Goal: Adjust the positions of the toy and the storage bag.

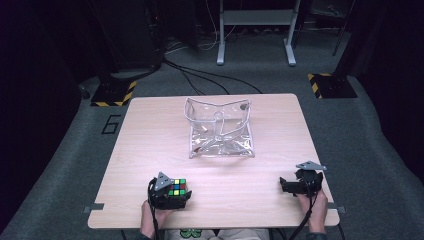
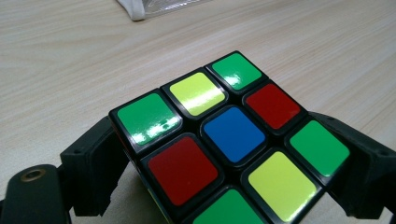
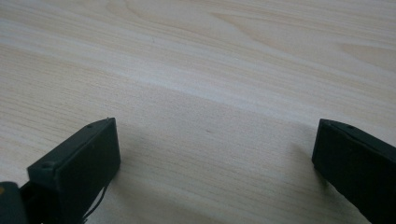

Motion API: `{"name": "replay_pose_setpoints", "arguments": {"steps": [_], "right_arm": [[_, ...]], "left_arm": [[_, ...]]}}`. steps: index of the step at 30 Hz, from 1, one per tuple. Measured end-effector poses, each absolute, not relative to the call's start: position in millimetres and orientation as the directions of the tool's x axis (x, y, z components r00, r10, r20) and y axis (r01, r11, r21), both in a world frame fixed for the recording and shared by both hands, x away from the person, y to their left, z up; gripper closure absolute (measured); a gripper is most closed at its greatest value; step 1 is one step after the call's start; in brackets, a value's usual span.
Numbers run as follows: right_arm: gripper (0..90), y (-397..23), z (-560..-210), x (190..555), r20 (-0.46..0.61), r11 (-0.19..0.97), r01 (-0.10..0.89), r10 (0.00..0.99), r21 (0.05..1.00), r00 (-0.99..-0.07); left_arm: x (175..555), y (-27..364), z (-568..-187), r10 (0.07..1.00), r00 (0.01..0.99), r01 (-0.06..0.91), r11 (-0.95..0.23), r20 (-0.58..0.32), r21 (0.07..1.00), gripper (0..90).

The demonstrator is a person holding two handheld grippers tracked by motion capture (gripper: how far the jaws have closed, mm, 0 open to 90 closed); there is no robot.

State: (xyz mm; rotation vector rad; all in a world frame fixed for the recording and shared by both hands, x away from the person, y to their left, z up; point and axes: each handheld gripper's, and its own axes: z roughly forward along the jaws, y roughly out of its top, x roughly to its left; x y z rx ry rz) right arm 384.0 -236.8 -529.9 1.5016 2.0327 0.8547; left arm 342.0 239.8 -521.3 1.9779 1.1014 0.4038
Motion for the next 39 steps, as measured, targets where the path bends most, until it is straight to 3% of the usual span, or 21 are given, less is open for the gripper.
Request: {"name": "replay_pose_setpoints", "arguments": {"steps": [6, 15, 23, 39], "right_arm": [[0.1, -236.3, -529.6, 384.1, -0.002, 0.201, 0.666, 0.958, 0.718, -0.286], [0.3, -236.2, -529.6, 384.0, -0.001, 0.200, 0.667, 0.958, 0.718, -0.287], [0.3, -236.2, -529.6, 384.0, -0.002, 0.202, 0.665, 0.958, 0.719, -0.288], [0.4, -236.3, -529.7, 384.0, -0.002, 0.202, 0.665, 0.958, 0.719, -0.288]], "left_arm": [[342.0, 239.5, -521.2, 0.814, 0.573, 0.542, -0.291, -0.094, 0.788, 12.5], [345.9, 244.5, -528.3, 0.794, 0.584, 0.565, -0.249, -0.168, 0.787, 8.9], [345.2, 241.7, -526.5, 0.786, 0.610, 0.540, -0.318, -0.101, 0.780, 13.0], [348.5, 238.8, -514.8, 0.782, 0.613, 0.528, -0.305, -0.107, 0.792, 14.2]]}}
